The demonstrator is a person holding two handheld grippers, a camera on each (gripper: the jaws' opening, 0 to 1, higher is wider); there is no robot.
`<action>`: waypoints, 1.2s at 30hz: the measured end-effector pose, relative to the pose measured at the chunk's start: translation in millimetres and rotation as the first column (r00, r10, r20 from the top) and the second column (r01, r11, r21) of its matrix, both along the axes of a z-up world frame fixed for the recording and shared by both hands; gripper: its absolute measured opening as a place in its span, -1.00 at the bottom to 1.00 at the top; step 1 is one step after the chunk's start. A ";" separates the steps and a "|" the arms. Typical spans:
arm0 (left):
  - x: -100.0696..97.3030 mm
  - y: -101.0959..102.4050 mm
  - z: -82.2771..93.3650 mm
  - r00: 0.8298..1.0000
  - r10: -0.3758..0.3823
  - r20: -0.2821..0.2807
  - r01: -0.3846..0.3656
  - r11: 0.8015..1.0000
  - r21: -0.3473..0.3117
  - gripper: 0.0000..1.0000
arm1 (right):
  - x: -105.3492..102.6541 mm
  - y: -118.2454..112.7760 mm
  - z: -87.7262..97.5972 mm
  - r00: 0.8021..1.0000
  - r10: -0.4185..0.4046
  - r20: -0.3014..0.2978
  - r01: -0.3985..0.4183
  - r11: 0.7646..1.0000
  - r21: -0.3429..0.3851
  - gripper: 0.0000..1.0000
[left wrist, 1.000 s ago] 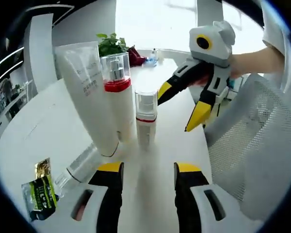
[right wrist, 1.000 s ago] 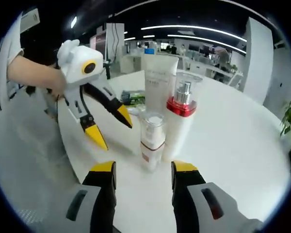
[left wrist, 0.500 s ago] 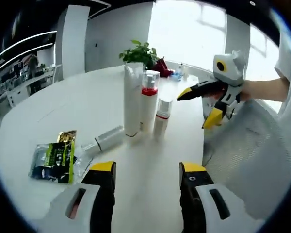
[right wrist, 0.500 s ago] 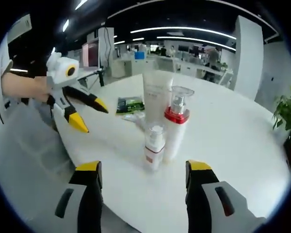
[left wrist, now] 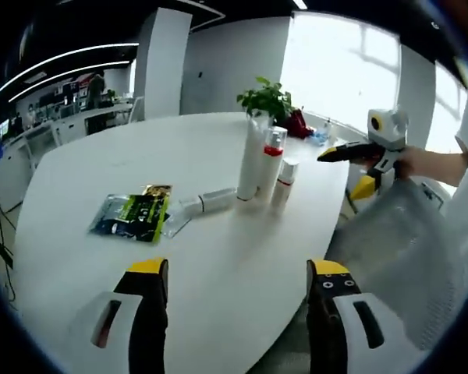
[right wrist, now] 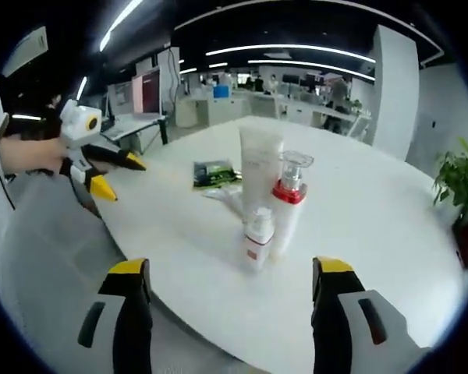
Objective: Arrange the skincare products in the storage area until every visible bottle or jar stands upright without overlapping.
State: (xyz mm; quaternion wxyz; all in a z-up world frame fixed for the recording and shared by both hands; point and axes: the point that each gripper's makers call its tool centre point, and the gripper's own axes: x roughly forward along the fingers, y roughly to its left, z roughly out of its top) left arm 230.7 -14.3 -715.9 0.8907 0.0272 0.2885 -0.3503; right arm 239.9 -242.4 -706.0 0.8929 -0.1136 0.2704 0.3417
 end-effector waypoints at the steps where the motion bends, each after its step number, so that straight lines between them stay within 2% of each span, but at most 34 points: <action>1: -0.2 4.8 1.9 1.000 0.012 0.000 -0.012 1.000 0.003 0.36 | -0.2 -1.8 2.2 1.000 -0.013 0.003 0.013 1.000 0.005 0.73; 6: 0.1 26.4 10.8 0.998 0.060 0.005 -0.060 0.998 -0.010 0.44 | -1.6 -3.3 11.4 0.999 -0.052 0.004 0.052 0.997 0.051 0.74; 12: -11.9 29.1 23.3 0.997 0.076 0.013 -0.076 0.997 -0.027 0.48 | -7.7 -1.5 15.6 0.998 -0.068 0.003 0.068 0.996 0.054 0.79; 19: -28.0 34.2 25.7 0.998 0.056 0.004 -0.055 0.998 -0.020 0.59 | -10.1 -1.1 18.9 0.996 -0.083 0.006 0.083 0.995 0.052 0.82; 23: -32.6 45.1 26.6 0.997 0.081 -0.007 -0.081 0.996 -0.042 0.61 | -11.7 1.0 20.8 0.996 -0.084 0.008 0.084 0.995 0.051 0.84; 27: -39.1 45.3 27.4 0.995 0.100 -0.015 -0.101 0.992 -0.072 0.64 | -12.7 1.9 21.1 0.996 -0.085 0.005 0.085 0.995 0.050 0.87; 36: -42.6 39.7 28.1 0.995 0.099 -0.016 -0.100 0.992 -0.070 0.81 | -12.7 3.3 20.9 0.995 -0.096 -0.004 0.096 0.991 0.098 0.94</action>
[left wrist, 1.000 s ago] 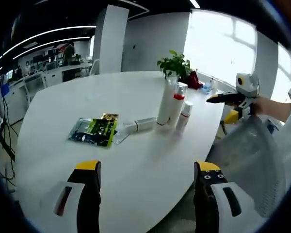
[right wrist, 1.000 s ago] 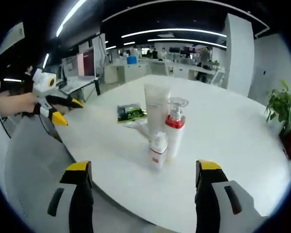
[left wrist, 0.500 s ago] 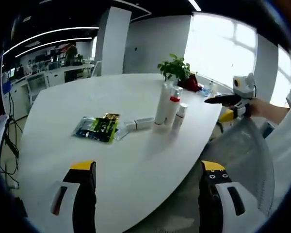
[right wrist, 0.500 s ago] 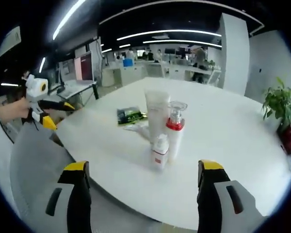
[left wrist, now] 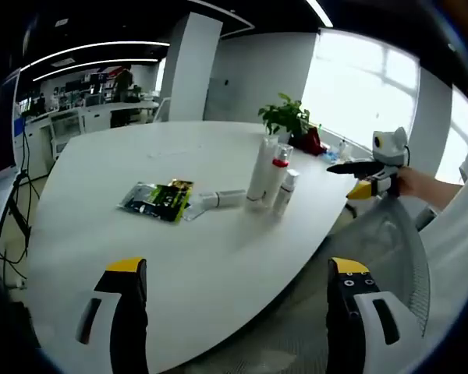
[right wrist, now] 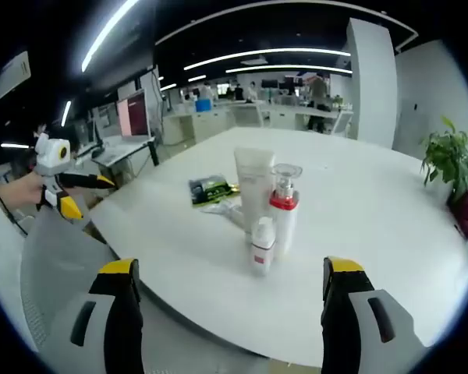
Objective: Arrange the skincare products in the storage area until every visible bottle or jar stands upright without overlapping.
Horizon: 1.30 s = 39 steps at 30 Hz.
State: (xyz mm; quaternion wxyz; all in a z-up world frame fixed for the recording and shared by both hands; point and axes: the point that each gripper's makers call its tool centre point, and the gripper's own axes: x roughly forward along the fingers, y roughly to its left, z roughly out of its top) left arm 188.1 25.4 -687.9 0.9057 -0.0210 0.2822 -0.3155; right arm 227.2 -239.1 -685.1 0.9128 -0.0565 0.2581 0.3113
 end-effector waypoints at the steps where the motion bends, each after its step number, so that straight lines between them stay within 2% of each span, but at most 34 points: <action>1: -0.9 -1.8 -0.3 1.000 0.000 0.000 0.000 1.000 0.005 0.84 | -1.3 1.5 -0.6 1.000 0.007 -0.003 -0.007 1.000 0.001 0.95; 6: -1.2 -3.8 -1.5 1.000 -0.015 0.005 0.015 1.000 0.012 0.94 | -5.9 8.2 -5.1 0.999 0.045 -0.005 -0.045 0.998 -0.033 0.99; 9: -1.0 -3.9 -2.7 1.000 -0.023 0.008 0.023 1.000 0.018 0.98 | -5.5 7.9 -4.5 0.999 0.047 -0.005 -0.047 0.999 -0.026 0.99; 18: -2.5 -3.5 -4.7 1.000 -0.024 0.002 0.024 0.999 0.031 0.98 | -5.2 5.6 -5.7 0.999 0.035 -0.009 -0.035 0.999 -0.018 0.99; 27: -5.5 -7.4 -9.1 0.998 -0.057 -0.022 0.058 0.997 0.053 0.98 | -6.2 6.3 -8.5 0.999 0.039 -0.020 -0.039 0.999 -0.024 0.99; 34: -2.5 -16.5 -11.7 0.995 -0.086 -0.041 0.088 0.995 0.042 0.98 | -7.4 6.9 -9.7 0.999 0.045 -0.021 -0.046 0.998 -0.037 0.99; 39: -2.0 -27.0 -17.9 0.991 -0.116 -0.065 0.119 0.991 0.060 0.98 | -7.2 8.4 -6.3 0.999 0.034 -0.035 -0.035 0.999 -0.005 0.97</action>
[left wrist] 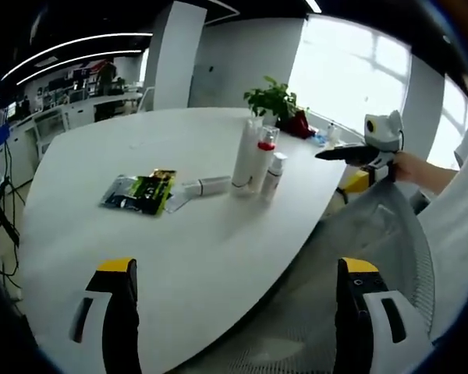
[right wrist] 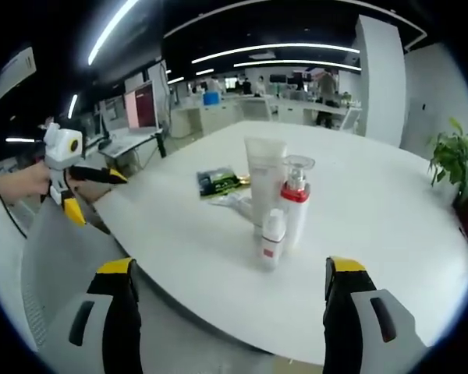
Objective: Arrange the skincare products in the storage area until every visible bottle or jar stands upright without overlapping.
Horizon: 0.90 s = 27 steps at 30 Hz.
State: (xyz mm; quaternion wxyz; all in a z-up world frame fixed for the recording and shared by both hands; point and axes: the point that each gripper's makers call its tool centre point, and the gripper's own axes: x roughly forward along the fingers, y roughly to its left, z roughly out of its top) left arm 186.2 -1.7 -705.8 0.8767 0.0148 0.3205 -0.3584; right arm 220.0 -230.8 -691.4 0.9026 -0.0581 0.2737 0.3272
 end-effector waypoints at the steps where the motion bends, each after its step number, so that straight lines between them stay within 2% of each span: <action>1: 0.2 -0.9 -1.0 1.000 -0.005 -0.004 0.005 1.000 0.009 0.98 | 0.3 -0.5 -0.6 1.000 -0.002 -0.003 0.002 1.000 0.004 0.97; 15: 18.6 -13.1 -0.8 0.999 -0.047 -0.023 0.047 0.999 0.005 0.91 | -2.0 1.3 -4.9 1.000 0.013 -0.024 -0.013 1.000 -0.008 0.95; 24: 39.7 -22.7 -11.8 0.994 -0.104 -0.040 0.106 0.993 0.058 0.86 | -2.5 0.1 -9.1 0.999 0.014 -0.036 -0.015 0.999 -0.039 0.95; 27: 48.7 -26.2 -14.5 0.992 -0.116 -0.044 0.118 0.991 0.058 0.85 | -2.9 0.3 -10.7 0.999 0.016 -0.039 -0.018 0.999 -0.049 0.95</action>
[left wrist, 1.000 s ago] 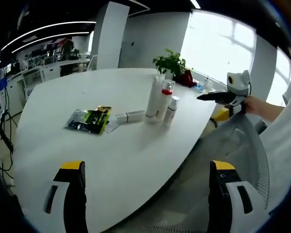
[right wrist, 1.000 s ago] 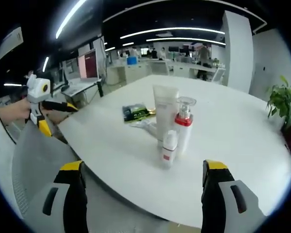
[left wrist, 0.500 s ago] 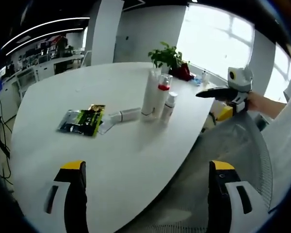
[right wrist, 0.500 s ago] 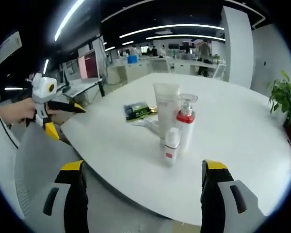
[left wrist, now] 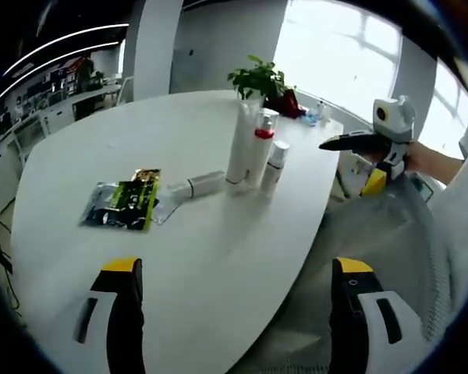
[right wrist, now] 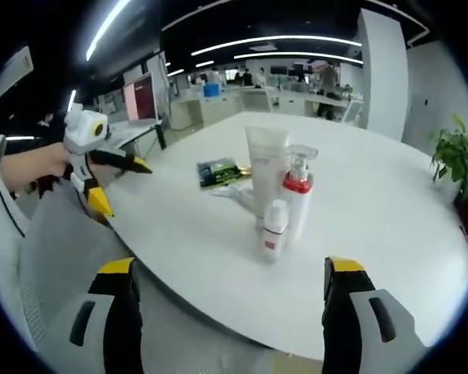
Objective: Arrange the skincare products in the storage area until every visible bottle or jar stands upright without overlapping.
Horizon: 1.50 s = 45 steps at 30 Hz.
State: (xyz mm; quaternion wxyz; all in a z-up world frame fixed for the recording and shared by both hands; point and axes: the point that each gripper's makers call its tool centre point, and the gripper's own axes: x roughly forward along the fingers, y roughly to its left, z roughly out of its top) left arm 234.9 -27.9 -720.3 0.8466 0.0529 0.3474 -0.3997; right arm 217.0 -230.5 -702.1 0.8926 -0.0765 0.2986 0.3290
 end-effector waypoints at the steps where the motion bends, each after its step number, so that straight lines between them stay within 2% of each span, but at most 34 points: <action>1: 2.2 -1.1 0.3 1.000 -0.003 0.001 0.003 1.000 -0.001 0.85 | 0.0 -0.2 -0.4 1.000 -0.001 -0.001 0.001 1.000 -0.002 0.95; 9: 23.5 -6.5 -8.5 0.999 -0.046 -0.009 0.046 0.999 0.015 0.80 | 1.6 -4.0 -1.6 0.999 -0.035 -0.019 0.035 0.999 0.008 0.94; 12: 34.1 -7.3 -14.2 0.998 -0.068 -0.008 0.069 0.997 0.040 0.78 | 2.9 -4.7 -2.7 0.999 -0.043 -0.027 0.043 0.999 0.011 0.93; 18: 52.1 -12.3 -17.7 0.996 -0.089 -0.001 0.089 0.995 0.039 0.74 | 3.7 -5.5 -4.8 0.998 -0.053 -0.042 0.053 0.999 0.011 0.92; 32: 74.9 -23.4 -37.0 0.990 -0.139 -0.015 0.140 0.988 0.070 0.67 | 5.9 -8.4 -6.3 0.995 -0.081 -0.050 0.082 0.996 0.025 0.91; 38: 96.3 -31.6 -43.4 0.989 -0.146 -0.003 0.146 0.987 0.066 0.61 | 6.7 -8.4 -5.4 0.993 -0.098 -0.058 0.101 0.994 0.049 0.91; 45: 108.0 -36.4 -51.8 0.984 -0.177 0.001 0.176 0.980 0.091 0.57 | 5.9 -9.0 -8.3 0.993 -0.099 -0.068 0.102 0.994 0.041 0.91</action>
